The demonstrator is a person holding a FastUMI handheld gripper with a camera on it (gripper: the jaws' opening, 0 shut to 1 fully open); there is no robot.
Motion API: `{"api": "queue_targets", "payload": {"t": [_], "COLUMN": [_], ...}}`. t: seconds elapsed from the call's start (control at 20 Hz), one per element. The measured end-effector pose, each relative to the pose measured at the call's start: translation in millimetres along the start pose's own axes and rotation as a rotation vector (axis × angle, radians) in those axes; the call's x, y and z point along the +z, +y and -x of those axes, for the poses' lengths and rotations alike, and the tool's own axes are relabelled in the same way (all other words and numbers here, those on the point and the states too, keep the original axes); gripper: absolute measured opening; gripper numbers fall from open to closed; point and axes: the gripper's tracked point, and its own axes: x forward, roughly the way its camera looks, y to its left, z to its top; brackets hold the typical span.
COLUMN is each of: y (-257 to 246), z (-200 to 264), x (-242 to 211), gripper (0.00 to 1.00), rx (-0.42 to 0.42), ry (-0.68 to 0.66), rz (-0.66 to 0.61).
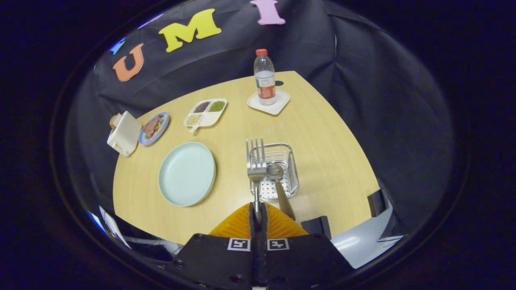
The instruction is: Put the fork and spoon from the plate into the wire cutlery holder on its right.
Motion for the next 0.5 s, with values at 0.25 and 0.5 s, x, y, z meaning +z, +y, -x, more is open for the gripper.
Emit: {"api": "queue_targets", "payload": {"t": [0.25,0.5], "y": [-7.8,-13.2], "z": [-4.3,-1.4], "x": [2.9,4.0], "gripper": [0.02,0.05], "rx": [-0.001,-0.001], "ry": [0.0,-0.007], "rz": [-0.007,-0.004]}}
